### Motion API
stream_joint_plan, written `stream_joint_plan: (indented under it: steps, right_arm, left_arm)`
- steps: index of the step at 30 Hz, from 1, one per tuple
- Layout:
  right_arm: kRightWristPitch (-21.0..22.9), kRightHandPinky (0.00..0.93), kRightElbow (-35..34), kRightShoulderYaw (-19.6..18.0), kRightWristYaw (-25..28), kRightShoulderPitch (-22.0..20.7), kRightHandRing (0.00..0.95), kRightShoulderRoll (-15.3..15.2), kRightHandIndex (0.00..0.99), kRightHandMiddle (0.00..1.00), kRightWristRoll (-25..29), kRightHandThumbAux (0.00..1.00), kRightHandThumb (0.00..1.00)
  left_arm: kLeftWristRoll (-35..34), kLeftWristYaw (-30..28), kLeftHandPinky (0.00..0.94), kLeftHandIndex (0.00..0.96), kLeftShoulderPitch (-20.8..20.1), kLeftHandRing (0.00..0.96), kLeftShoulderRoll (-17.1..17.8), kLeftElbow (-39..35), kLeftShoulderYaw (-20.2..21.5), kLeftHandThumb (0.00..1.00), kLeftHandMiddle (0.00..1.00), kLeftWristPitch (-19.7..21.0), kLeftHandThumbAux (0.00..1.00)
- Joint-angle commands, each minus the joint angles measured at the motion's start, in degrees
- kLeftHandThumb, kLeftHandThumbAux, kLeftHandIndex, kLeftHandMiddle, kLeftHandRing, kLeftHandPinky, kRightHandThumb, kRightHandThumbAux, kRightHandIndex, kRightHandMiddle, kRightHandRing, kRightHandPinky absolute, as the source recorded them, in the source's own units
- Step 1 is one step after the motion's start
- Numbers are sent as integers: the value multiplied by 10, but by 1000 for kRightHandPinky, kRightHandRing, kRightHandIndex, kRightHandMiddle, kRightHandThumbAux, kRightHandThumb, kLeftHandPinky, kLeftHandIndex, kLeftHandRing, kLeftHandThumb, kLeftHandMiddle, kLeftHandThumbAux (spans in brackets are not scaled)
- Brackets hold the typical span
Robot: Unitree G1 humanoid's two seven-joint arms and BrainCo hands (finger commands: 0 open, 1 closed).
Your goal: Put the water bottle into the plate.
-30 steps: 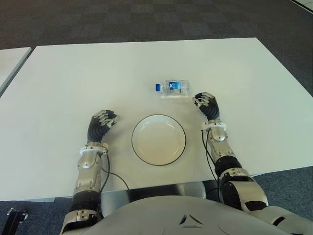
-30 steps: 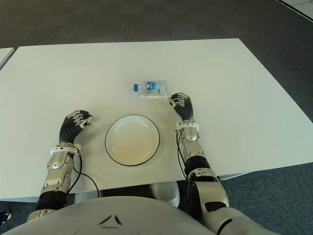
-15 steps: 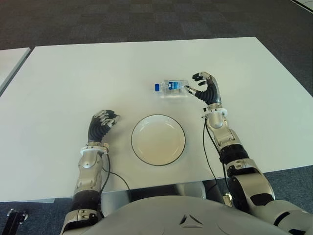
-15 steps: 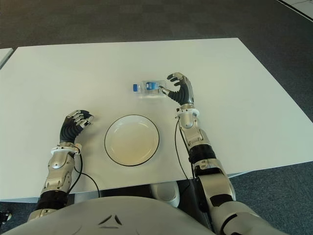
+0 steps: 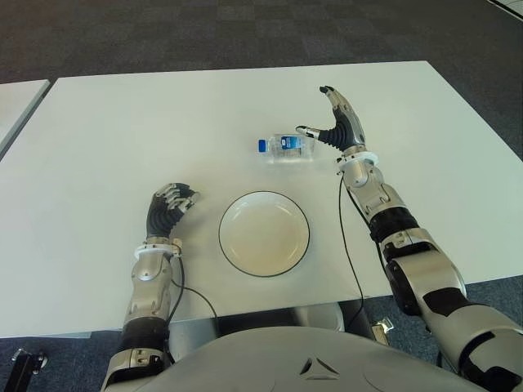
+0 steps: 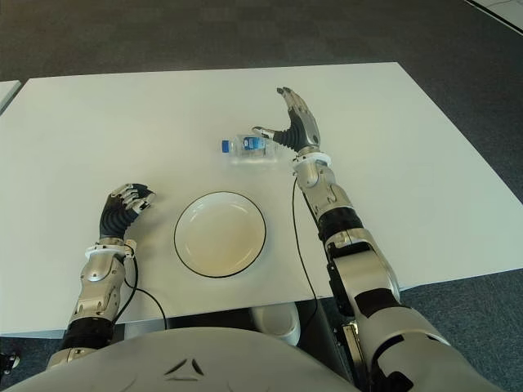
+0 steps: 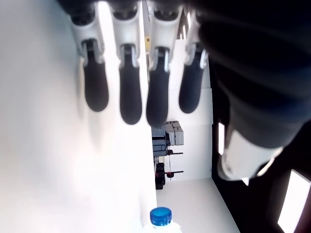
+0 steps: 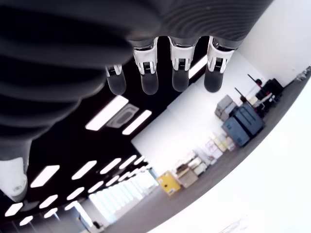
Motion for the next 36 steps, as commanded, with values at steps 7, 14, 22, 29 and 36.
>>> stream_joint_plan:
  steps: [7,14,22,29,36]
  right_arm:
    - [70,0,110,83,98,-104,0,7,0,0,-49,317,586]
    - [100,0,150,112,131,-133,0,10,0,0,-60,271,598]
    - [127,0,224,144,168,-171,0,21,0,0,-71,254,612]
    - [152,0,262,169,195,-184,0,32,0,0,-82,255,631]
    - [187,0,277,187,230,-191,0,39,0,0,-90,297,652]
  left_arm:
    - [-2,-2,467,426,4,464,-5,12,-4,700,469,8,715]
    - [-1,1,466,426,4,464,-6,14,-4,700,470,7,715]
    - [5,9,462,427,6,464,-7,12,-4,699,471,10,716]
    - [2,6,463,427,8,460,-9,8,-5,700,469,7,715]
    - [5,7,463,426,9,458,-10,9,-6,700,467,3,716]
